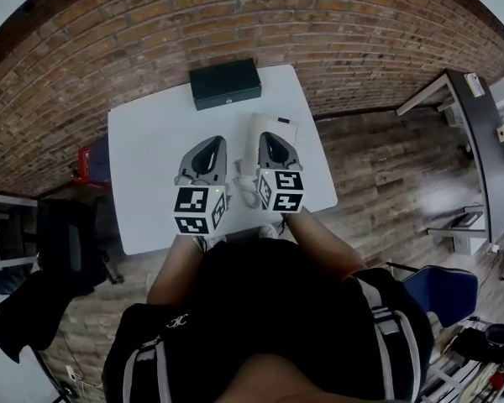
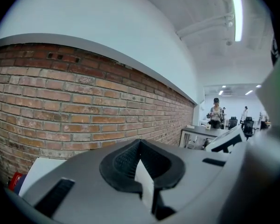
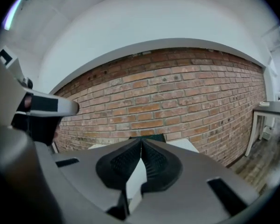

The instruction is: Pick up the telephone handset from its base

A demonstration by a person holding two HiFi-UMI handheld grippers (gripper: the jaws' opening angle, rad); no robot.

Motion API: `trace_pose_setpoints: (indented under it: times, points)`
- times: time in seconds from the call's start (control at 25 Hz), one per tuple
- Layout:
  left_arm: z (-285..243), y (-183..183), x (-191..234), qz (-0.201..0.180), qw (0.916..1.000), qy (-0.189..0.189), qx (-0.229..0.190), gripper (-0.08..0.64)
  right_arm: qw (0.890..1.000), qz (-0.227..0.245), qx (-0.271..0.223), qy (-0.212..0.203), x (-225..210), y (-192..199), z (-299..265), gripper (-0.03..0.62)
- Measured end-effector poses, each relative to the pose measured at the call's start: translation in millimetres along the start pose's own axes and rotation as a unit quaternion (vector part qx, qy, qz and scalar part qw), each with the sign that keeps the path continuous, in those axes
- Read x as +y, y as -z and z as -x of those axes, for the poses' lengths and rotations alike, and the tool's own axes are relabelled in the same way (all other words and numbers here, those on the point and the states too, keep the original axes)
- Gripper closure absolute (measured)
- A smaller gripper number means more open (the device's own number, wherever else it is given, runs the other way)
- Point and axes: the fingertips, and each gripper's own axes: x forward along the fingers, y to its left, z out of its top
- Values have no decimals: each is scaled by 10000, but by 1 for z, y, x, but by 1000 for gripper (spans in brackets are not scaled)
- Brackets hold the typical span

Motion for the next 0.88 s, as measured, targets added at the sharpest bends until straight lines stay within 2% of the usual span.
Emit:
trace_pose_setpoints:
  times: [0.32,0.4,0.56,0.72,0.88]
  points:
    - [8,5,16,5,9999,111,91,558,9963,-83,686,510,-8,56,-26,589]
    - [9,6,19,1,9999,108,105,558,9944,-241,860,561,-10,66,-32,501]
    - [13,6,25,-12,9999,75,128,558,9900,-394,1143,730,-14,84,-44,434]
    - [18,9,32,-10,9999,22,159,558,9825,-405,1545,957,-16,108,-60,400]
    - [21,14,41,33,9998,-29,185,558,9763,-542,1739,1168,-17,117,-74,382]
